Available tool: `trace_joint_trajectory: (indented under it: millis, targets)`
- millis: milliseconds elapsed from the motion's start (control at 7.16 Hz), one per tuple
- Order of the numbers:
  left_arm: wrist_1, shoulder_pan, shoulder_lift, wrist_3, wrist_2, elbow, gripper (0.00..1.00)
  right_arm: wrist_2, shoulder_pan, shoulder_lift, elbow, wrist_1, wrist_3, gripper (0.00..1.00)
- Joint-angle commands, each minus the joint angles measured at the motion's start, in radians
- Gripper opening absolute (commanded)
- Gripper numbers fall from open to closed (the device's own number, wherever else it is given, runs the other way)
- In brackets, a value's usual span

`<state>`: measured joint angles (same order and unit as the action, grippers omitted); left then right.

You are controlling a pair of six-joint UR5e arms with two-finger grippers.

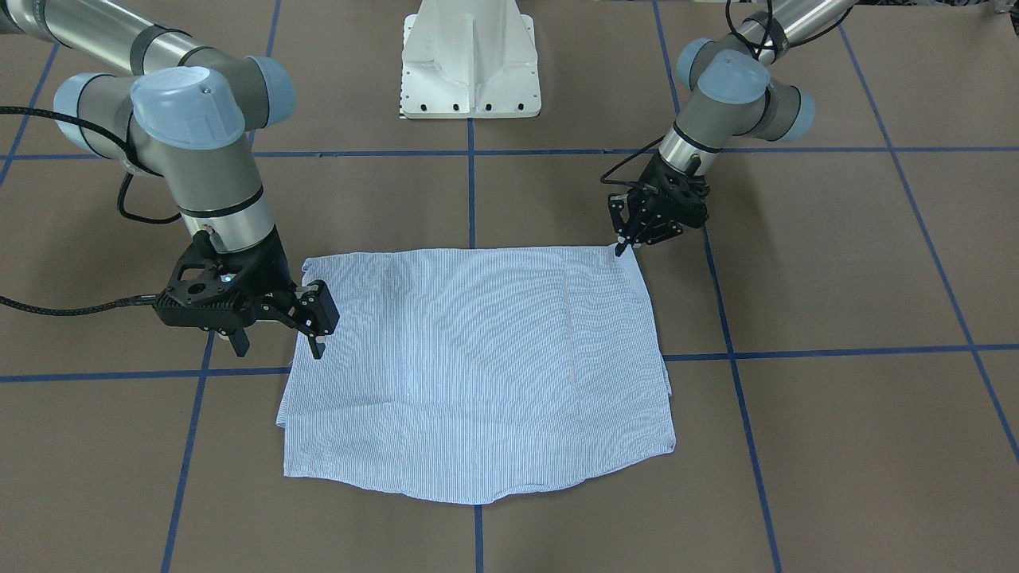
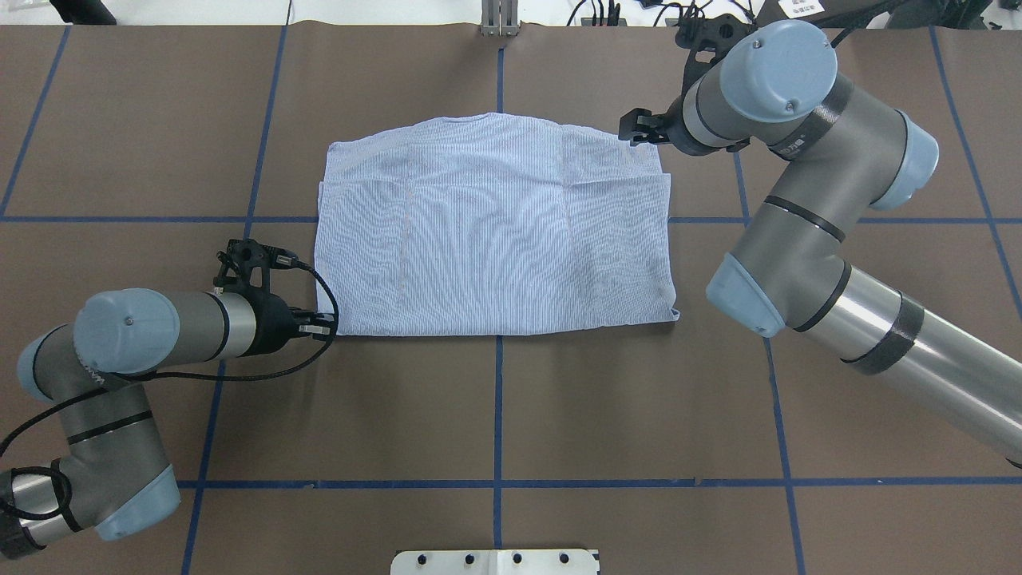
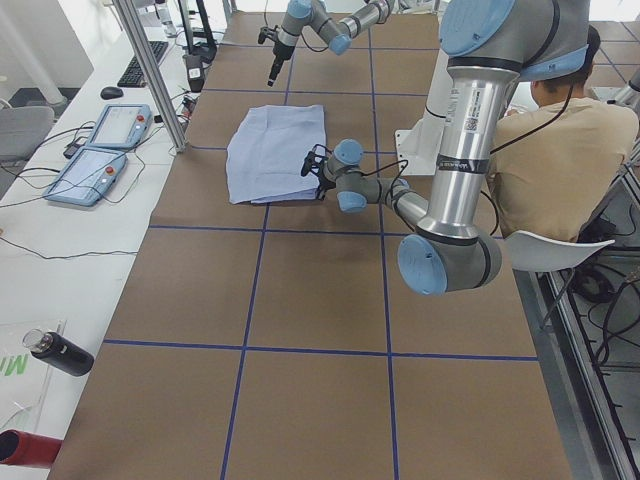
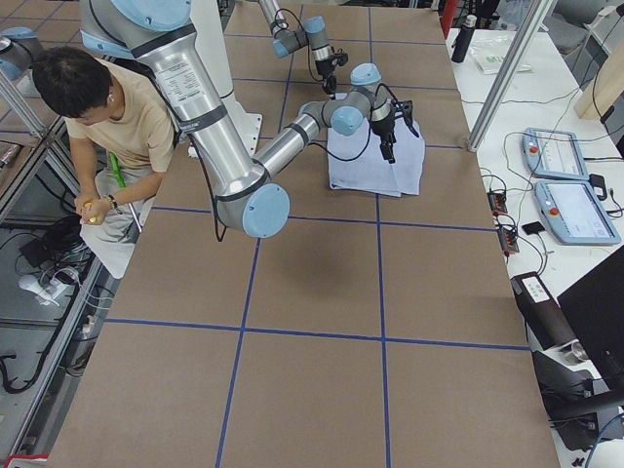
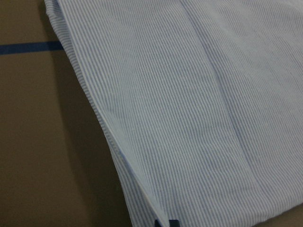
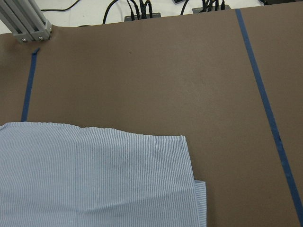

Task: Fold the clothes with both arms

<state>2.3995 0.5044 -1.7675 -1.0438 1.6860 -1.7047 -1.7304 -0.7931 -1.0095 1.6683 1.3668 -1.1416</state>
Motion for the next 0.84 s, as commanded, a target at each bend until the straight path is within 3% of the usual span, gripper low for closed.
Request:
trace_joint_trajectory:
  millis: [0,140,419,698]
  targets:
    - [-0.012,0.149,-0.001,0.174,0.0,0.057,0.0,0.002,0.005,0.0,-0.004,0.0,-0.001,1.0]
    - [-0.013,0.255,-0.085,0.252,0.0,0.186,0.0,0.0,0.006,0.0,-0.004,0.0,-0.003,1.0]
    - [-0.01,0.389,-0.42,0.324,-0.003,0.612,0.0,0.002,0.012,0.0,-0.004,-0.002,-0.004,1.0]
    - [-0.009,0.414,-0.631,0.35,-0.04,0.819,0.0,0.003,0.017,-0.001,0.005,-0.002,-0.013,1.0]
